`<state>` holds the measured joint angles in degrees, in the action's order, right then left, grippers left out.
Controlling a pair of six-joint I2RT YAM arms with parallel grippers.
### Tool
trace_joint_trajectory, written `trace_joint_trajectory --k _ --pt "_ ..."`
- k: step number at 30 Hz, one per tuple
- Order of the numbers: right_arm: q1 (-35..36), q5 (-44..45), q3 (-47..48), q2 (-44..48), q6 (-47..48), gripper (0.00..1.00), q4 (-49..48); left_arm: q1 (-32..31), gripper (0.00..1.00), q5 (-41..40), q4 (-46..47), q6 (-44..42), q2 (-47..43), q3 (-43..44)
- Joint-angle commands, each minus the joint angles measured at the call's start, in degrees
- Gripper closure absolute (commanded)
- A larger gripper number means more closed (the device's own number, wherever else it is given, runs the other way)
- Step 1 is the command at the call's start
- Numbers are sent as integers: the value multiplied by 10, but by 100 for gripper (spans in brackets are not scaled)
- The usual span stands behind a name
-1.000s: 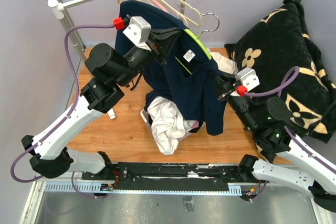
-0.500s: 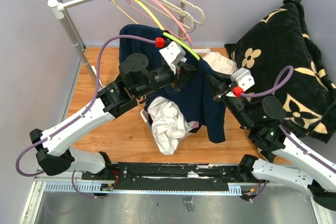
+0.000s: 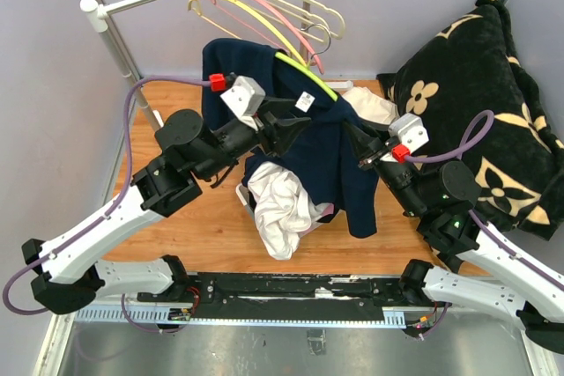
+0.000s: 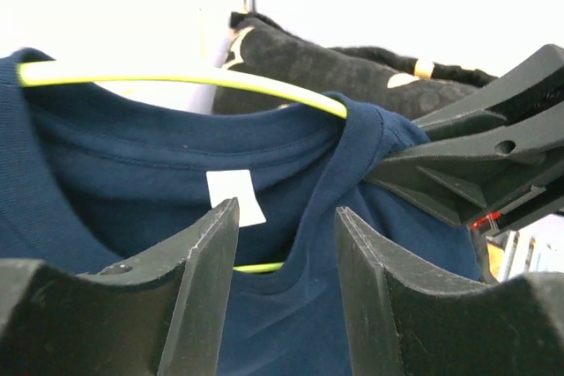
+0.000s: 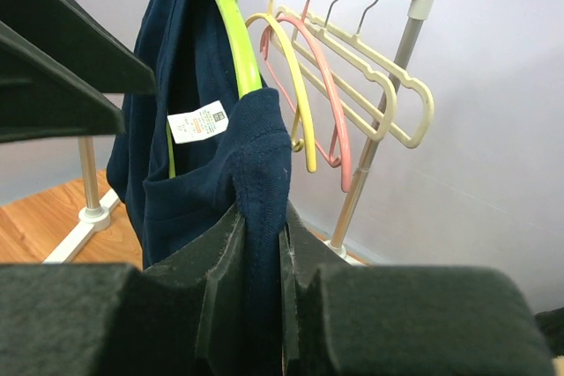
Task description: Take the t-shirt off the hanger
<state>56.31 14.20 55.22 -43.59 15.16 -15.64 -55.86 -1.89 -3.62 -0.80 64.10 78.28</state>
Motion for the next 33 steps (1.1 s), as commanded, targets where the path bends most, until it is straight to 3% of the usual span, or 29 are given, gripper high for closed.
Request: trace_joint_trajectory --k 1,12,33 --pt "7 11 6 14 -2 99 -65 -1 47 -37 57 2 -32 -23" --pt "7 -17 5 15 0 99 -56 -1 46 -161 170 -41 -72 -103" --pt "6 -36 7 19 -6 99 -47 0 67 -249 276 -129 -1 -69"
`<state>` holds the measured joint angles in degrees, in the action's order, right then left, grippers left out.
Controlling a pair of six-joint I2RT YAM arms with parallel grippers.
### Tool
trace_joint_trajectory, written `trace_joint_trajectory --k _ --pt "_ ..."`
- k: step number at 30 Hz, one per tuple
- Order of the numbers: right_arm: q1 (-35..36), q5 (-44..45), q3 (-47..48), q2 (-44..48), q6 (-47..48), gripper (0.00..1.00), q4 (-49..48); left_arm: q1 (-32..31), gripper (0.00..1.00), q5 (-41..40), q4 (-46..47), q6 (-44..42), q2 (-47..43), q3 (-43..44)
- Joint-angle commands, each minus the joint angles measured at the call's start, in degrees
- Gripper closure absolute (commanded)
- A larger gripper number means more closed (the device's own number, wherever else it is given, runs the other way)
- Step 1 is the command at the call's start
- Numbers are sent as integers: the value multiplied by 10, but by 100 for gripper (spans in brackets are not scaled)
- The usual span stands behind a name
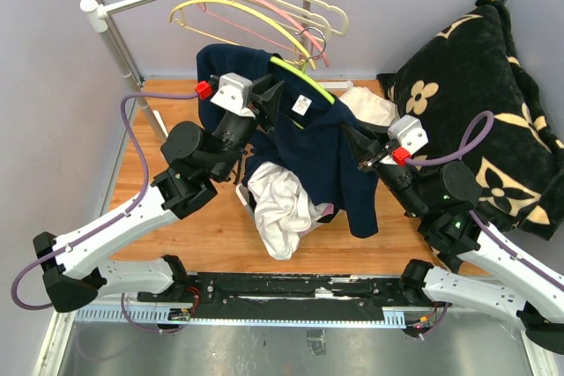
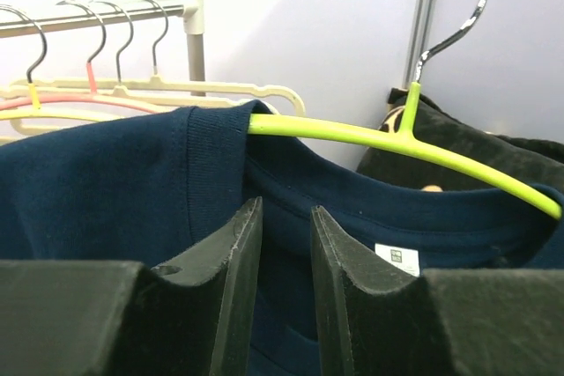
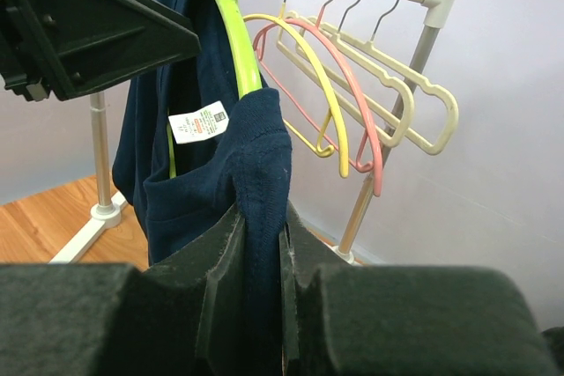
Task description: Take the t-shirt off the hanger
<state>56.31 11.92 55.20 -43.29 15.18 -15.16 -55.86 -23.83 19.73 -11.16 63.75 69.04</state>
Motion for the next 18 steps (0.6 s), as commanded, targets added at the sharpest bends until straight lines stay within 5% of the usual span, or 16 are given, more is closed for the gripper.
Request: trace_joint_trajectory --k 1,11,18 --pt "6 -13 7 16 -6 99 -52 0 69 -33 48 -28 2 23" --pt "6 -15 7 20 -4 99 -49 0 79 -52 76 -55 0 21" --pt "6 -16 6 21 -5 99 -48 0 99 -45 76 -59 7 29"
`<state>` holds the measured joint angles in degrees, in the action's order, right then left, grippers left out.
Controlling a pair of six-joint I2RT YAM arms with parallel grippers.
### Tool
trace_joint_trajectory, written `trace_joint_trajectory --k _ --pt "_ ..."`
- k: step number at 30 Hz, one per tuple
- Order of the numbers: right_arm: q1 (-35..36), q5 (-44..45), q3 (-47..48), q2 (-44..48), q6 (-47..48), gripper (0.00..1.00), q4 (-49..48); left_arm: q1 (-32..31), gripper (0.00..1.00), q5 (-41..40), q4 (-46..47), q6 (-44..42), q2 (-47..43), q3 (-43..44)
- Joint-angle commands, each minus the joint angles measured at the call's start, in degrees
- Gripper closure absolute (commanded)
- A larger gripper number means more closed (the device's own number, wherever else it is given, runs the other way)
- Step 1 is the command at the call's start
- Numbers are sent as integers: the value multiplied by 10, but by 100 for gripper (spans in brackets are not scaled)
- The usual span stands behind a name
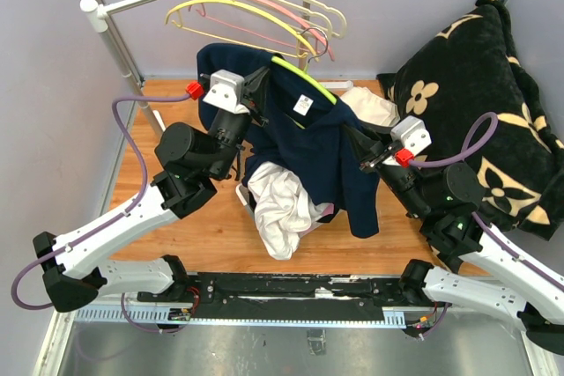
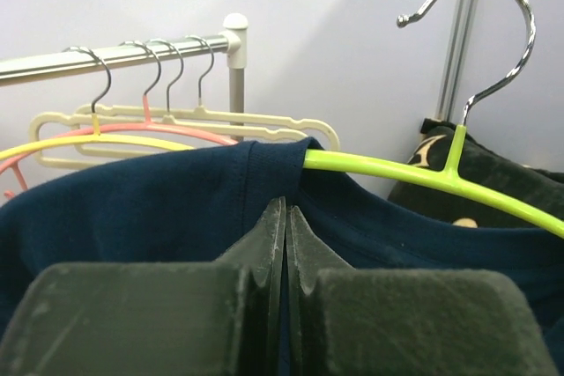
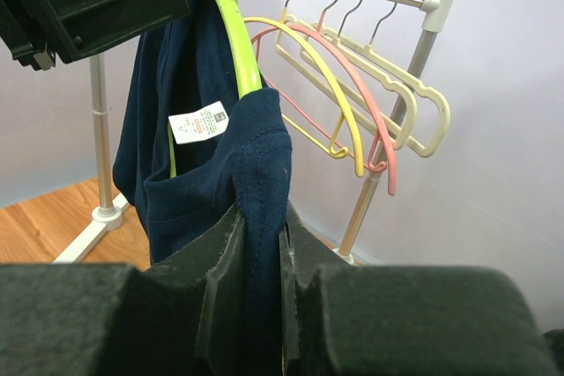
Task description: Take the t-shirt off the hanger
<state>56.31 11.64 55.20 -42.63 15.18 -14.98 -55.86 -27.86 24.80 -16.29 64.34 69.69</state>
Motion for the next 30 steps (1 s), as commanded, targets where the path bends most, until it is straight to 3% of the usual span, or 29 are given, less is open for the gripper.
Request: trace_joint_trajectory --k 1,8,13,16,25,30 --pt "6 -12 6 16 -4 99 -50 0 100 -2 25 -6 0 23" --pt "6 -9 3 16 -4 99 -51 0 98 26 8 8 -13 24" --pt "6 -11 4 16 -5 99 -51 0 62 12 -9 2 -7 28" --pt "7 -12 3 16 -6 99 -51 0 52 2 2 -4 -4 23" --pt "7 -14 4 16 -9 99 -51 0 52 -42 43 -43 19 24" --pt "6 -14 4 14 -11 99 -51 0 61 -47 48 -54 36 33"
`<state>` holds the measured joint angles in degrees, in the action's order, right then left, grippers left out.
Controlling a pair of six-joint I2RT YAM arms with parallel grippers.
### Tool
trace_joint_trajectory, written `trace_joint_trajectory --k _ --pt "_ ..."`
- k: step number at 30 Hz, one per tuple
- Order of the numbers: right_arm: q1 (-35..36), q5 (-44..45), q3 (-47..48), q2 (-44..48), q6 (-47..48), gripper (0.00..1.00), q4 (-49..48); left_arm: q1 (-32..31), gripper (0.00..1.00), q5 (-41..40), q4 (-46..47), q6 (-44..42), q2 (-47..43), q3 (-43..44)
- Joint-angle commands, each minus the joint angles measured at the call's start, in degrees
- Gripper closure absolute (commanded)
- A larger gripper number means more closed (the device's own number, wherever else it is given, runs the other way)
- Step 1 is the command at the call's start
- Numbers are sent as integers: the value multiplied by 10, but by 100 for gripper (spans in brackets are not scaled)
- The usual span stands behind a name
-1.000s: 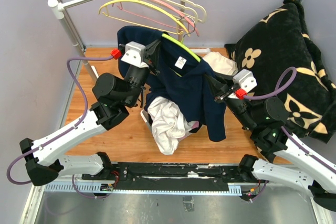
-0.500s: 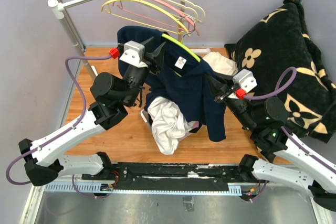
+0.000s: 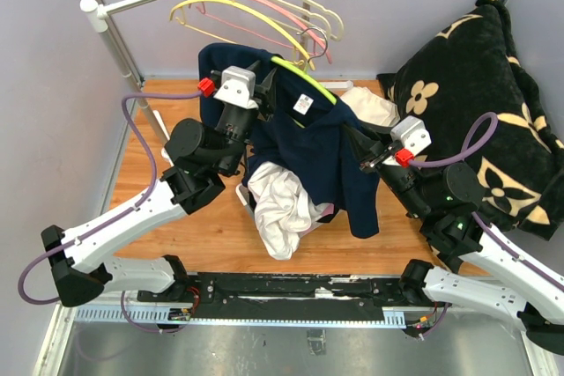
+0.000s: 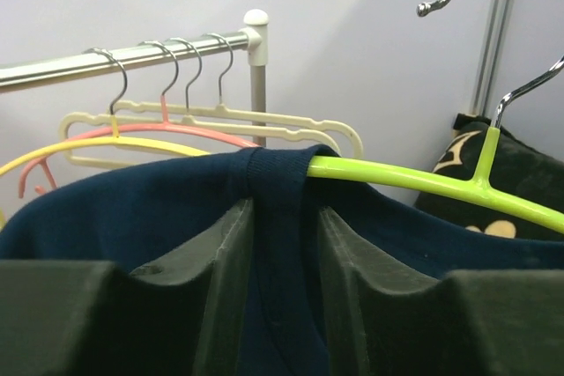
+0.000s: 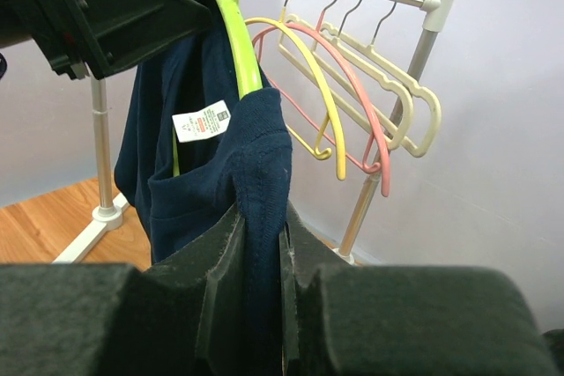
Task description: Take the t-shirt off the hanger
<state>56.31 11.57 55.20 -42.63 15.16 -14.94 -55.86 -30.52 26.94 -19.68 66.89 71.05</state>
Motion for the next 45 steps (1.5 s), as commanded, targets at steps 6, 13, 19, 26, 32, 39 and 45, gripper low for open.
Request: trace_joint_trajectory --k 6,13,19,26,32,39,45 --pt "6 -12 4 14 -10 99 -53 0 97 -7 24 -12 2 19" --pt "6 -8 1 9 -7 99 -58 0 99 118 -26 30 -32 22" --pt "6 -6 5 -3 -8 99 -66 0 99 279 -131 72 -30 70" --pt "6 -3 2 -12 -16 99 -96 0 99 356 -209 111 0 103" --pt "6 12 -10 -17 -22 99 -145 -2 100 393 -243 131 39 137" --pt "6 33 -13 -11 -24 99 -148 -10 100 359 -247 136 46 139" --pt "7 52 -24 5 -22 99 -157 -10 100 312 -242 140 32 123"
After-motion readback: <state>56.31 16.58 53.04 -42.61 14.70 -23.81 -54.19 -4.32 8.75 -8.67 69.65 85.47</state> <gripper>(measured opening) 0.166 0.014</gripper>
